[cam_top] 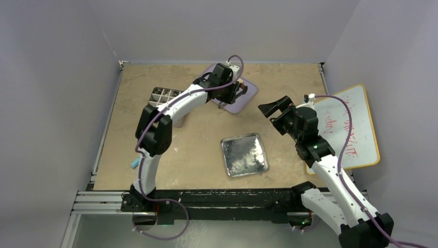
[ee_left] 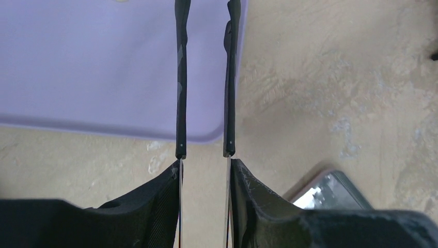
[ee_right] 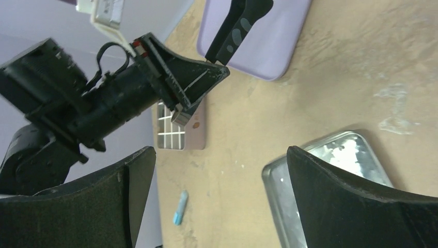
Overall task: Pack the chocolate
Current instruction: Pick up the fake chocolate from the plate, then place the fake chocolate in the packing box, then pick up the fake chocolate from the plate, then place the fake chocolate in the packing box.
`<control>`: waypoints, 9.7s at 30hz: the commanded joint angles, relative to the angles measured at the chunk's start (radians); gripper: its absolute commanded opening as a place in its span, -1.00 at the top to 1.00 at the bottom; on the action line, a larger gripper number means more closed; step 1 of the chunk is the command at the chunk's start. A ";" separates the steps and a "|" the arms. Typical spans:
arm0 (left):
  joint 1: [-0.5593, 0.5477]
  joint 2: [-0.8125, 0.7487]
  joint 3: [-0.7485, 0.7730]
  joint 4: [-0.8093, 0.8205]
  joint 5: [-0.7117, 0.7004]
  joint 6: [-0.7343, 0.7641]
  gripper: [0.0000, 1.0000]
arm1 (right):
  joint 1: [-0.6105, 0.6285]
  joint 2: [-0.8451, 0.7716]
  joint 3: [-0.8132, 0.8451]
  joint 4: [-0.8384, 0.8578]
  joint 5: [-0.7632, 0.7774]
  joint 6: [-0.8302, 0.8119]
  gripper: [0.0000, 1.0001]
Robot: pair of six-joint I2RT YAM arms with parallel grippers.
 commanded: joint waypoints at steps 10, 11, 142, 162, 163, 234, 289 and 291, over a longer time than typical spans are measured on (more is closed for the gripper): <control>0.053 0.207 0.225 0.058 0.008 -0.003 0.29 | 0.000 -0.086 0.008 -0.084 0.126 -0.118 -0.98; 0.056 0.211 0.227 0.065 0.010 0.002 0.28 | 0.000 -0.084 0.009 -0.082 0.126 -0.117 -0.98; 0.342 -0.623 -0.436 -0.320 -0.263 -0.222 0.32 | 0.014 -0.056 -0.009 -0.020 0.025 -0.129 -0.97; 0.093 -0.136 0.063 -0.155 -0.124 -0.062 0.37 | 0.015 -0.076 0.013 -0.086 0.037 -0.175 -0.97; 0.085 -0.100 0.097 -0.153 -0.116 -0.064 0.37 | 0.014 -0.078 0.014 -0.089 0.042 -0.176 -0.97; 0.084 0.179 0.205 -0.017 -0.143 -0.070 0.36 | 0.014 -0.066 0.012 -0.054 0.104 -0.199 -0.95; 0.116 0.116 0.154 -0.037 -0.074 -0.108 0.50 | 0.014 -0.088 0.004 -0.055 0.107 -0.201 -0.95; 0.116 0.100 0.140 -0.045 -0.072 -0.111 0.50 | 0.014 -0.086 0.005 -0.052 0.105 -0.200 -0.95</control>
